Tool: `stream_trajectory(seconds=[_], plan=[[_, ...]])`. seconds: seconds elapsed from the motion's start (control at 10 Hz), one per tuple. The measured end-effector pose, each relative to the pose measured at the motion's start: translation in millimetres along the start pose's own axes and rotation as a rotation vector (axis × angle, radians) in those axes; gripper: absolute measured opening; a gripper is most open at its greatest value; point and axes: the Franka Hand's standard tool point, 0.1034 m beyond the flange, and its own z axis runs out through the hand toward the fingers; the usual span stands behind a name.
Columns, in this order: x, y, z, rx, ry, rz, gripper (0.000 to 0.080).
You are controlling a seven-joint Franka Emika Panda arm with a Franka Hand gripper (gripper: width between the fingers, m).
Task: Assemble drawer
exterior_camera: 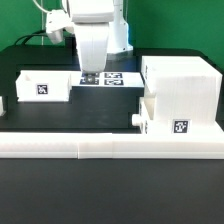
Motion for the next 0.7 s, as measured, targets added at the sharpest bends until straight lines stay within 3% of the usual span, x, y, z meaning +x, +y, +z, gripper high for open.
stream_trajectory(seconds=[0.4,0.5,0.7], plan=[[0.3,-1.0,1.5,0.0,0.002,0.253,0.0649],[-3.8,-7.4,8.5,-0.037,0.004,0.355,0.0649],[-14.0,-39.9,18.3,-0.113,0.01,0.548,0.0649]])
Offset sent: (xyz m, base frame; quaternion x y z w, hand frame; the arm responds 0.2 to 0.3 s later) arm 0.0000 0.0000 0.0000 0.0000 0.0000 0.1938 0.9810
